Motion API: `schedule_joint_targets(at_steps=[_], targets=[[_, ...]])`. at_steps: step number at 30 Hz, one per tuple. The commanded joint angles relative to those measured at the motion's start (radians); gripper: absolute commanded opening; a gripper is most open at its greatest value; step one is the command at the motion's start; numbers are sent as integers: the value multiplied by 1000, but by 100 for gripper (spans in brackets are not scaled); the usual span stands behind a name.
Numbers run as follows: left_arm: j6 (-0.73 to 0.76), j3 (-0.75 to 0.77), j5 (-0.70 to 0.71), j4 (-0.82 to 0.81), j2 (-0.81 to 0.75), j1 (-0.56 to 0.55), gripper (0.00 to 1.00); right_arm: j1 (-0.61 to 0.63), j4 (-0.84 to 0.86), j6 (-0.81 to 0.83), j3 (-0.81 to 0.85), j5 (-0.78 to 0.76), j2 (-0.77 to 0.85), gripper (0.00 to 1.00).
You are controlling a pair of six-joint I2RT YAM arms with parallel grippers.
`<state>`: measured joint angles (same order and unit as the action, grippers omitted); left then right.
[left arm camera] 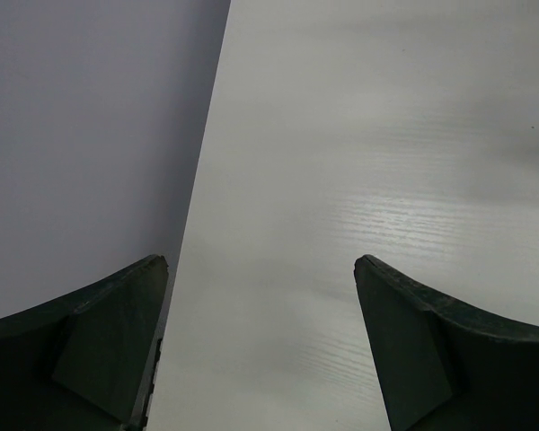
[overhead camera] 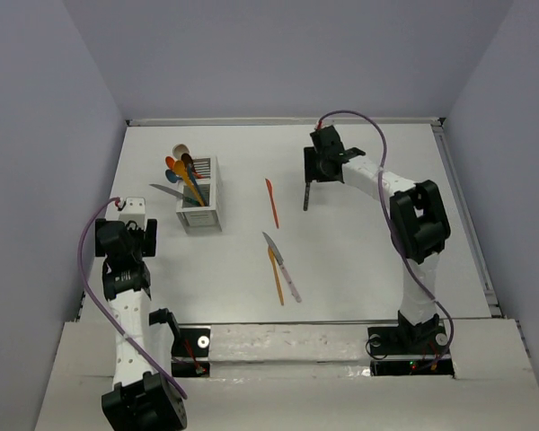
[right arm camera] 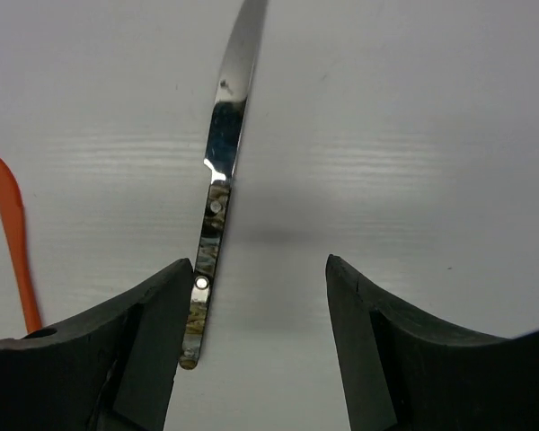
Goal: Sort the eating utensils into containers
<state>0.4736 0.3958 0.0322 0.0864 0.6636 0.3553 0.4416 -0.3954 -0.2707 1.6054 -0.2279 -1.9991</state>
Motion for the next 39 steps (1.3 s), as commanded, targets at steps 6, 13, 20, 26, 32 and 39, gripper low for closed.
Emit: schedule_joint_targets(at_steps=[6, 13, 20, 26, 32, 39], targets=[[30, 86, -17, 9, -13, 1, 99, 51, -111, -24, 88, 39, -67, 64], [23, 80, -28, 7, -21, 2, 99, 51, -164, -15, 119, -8, -174, 59], [31, 89, -22, 4, -21, 2, 99, 71, -207, -5, 163, 1, -257, 49], [34, 98, -23, 3, -21, 2, 99, 91, -249, 1, 173, -68, -274, 12], [40, 153, -28, 19, -9, 2, 99, 91, -126, -4, 59, -109, -144, 0], [23, 308, -161, 93, 8, 2, 99, 118, 132, 106, -110, -169, 132, 0]])
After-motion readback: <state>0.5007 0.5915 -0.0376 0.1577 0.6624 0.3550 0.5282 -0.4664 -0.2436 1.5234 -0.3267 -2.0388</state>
